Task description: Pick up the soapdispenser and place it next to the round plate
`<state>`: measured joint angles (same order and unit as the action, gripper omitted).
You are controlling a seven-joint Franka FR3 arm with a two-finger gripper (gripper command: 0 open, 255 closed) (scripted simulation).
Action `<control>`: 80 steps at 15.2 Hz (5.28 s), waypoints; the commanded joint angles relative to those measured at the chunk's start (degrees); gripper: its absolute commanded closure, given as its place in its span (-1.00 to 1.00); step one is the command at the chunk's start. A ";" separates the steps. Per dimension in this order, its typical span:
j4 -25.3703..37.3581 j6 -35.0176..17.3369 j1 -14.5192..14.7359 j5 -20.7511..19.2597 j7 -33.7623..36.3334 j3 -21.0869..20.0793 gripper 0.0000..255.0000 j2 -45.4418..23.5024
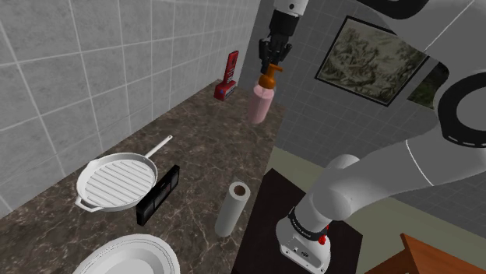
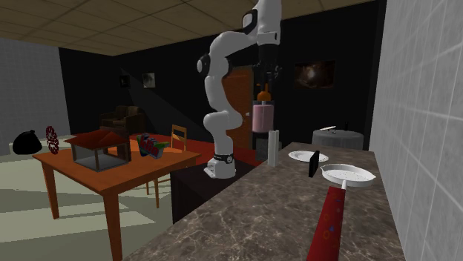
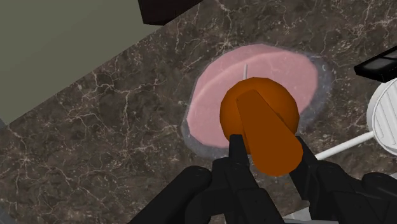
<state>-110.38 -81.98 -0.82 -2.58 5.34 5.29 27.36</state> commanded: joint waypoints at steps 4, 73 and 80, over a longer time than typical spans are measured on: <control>-3.85 1.40 1.69 2.46 6.63 -5.12 1.00 5.13; 31.18 -7.09 30.47 -20.95 102.91 -75.20 1.00 -53.76; 24.55 -12.79 27.75 -20.81 103.30 -75.72 1.00 -53.42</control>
<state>-85.35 -94.17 26.92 -23.20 108.56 -70.56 -25.87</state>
